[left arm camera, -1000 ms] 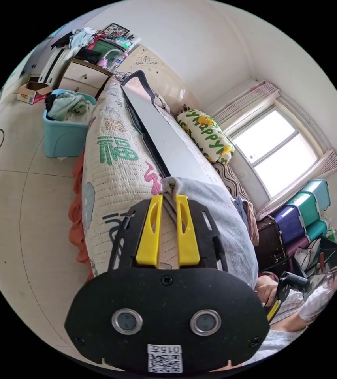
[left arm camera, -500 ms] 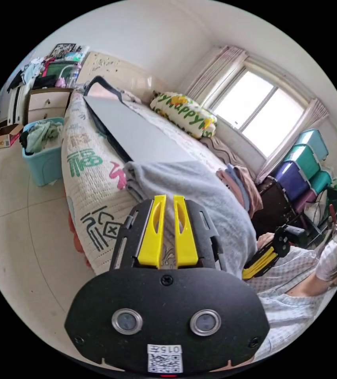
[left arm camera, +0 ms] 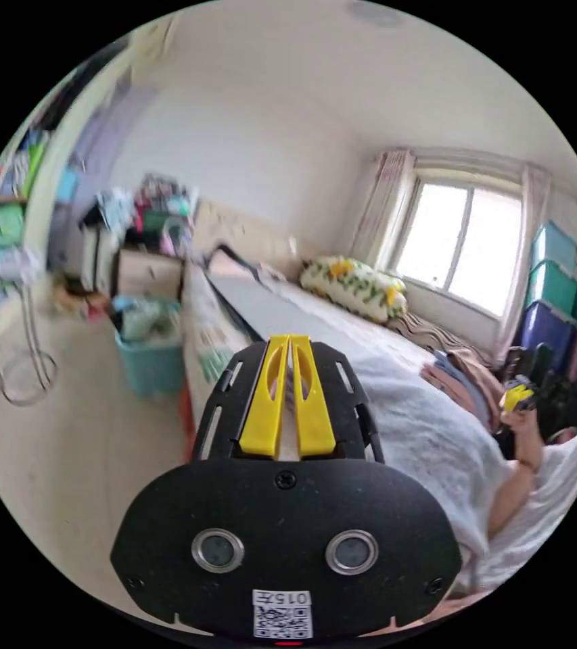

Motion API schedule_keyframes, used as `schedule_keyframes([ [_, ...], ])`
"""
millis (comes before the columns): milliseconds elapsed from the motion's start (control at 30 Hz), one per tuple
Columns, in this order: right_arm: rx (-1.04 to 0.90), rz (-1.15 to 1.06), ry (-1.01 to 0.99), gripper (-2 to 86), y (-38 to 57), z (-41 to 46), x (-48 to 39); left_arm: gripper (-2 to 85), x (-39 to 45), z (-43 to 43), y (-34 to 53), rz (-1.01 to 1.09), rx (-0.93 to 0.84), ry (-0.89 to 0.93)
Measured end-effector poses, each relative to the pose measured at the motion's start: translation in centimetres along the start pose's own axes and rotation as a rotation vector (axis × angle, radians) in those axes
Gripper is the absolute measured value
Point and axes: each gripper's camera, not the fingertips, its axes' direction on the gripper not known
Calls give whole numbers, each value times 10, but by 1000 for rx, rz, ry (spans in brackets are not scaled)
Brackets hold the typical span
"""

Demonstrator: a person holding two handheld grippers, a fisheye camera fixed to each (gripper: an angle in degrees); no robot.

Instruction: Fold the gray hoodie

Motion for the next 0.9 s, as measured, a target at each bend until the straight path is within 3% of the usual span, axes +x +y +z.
schedule_keyframes([
  [67,160,-83,349,-6,18,-34,-32,-2,44,-58,7,206,336,-114],
  [233,443,-225,935,-8,56,-47,-107,43,118,-116,32,317,728,-357],
  [367,574,-310,1084,4,81,-47,-136,99,171,-119,50,502,861,-462],
  [500,555,-269,1087,66,89,-53,-129,148,190,-112,43,522,824,-427],
  [700,464,-104,867,84,100,-56,-71,131,195,-99,43,663,863,-412],
  [800,318,3,690,86,97,-44,-26,134,186,-75,19,688,659,-426],
  [900,226,199,356,116,103,-28,51,143,145,-37,-14,621,403,-360],
])
